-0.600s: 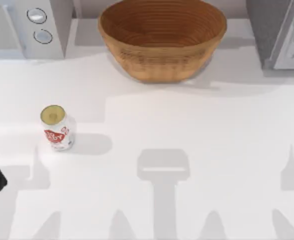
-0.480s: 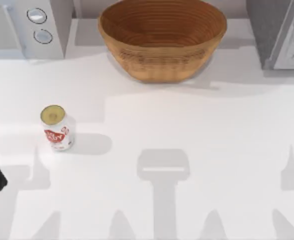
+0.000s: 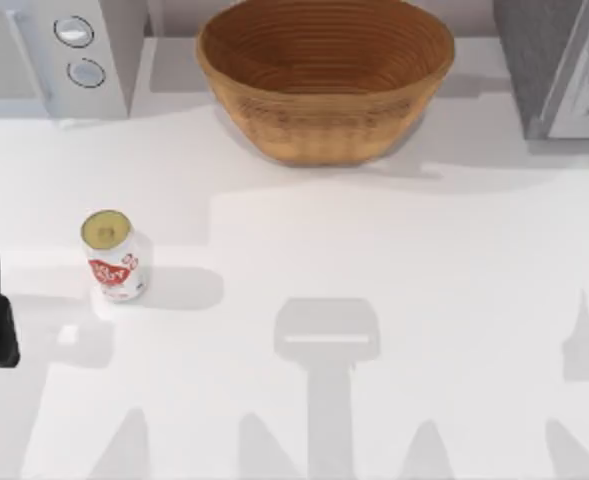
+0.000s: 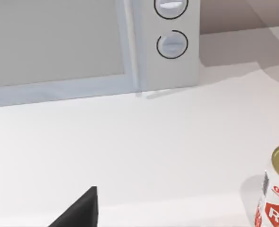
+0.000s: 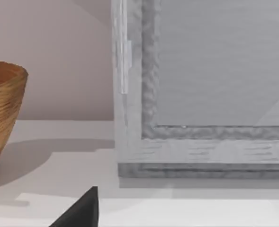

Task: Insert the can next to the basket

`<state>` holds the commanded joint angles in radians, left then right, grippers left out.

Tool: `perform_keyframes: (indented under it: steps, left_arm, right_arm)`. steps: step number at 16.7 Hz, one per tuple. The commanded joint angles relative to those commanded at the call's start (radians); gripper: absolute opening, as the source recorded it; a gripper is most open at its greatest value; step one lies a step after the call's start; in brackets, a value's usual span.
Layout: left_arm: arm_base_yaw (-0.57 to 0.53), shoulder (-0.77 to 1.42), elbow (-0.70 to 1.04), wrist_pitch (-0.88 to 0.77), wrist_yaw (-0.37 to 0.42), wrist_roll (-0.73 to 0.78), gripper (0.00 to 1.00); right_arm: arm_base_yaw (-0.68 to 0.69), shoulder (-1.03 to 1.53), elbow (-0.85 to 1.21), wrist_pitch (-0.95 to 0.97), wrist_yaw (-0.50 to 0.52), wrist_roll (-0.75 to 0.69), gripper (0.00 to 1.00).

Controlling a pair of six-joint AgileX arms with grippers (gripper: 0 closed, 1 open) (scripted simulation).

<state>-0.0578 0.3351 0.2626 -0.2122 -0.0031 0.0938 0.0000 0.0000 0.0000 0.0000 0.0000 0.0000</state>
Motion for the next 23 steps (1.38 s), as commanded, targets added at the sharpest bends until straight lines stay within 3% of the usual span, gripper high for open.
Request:
perform_keyframes:
  steps: [15, 19, 23]
  left_arm:
    - [-0.184, 1.330, 1.068, -0.829, -0.003, 0.356, 1.00]
    - [-0.210, 1.556, 1.280, -0.963, 0.001, 0.416, 1.00]
    - [-0.221, 1.641, 1.369, -1.013, 0.004, 0.439, 1.00]
  right_arm:
    - [0.000, 0.000, 0.000, 0.000, 0.000, 0.000, 1.00]
    - [0.000, 0.000, 0.000, 0.000, 0.000, 0.000, 1.00]
    - [0.000, 0.000, 0.000, 0.000, 0.000, 0.000, 1.00]
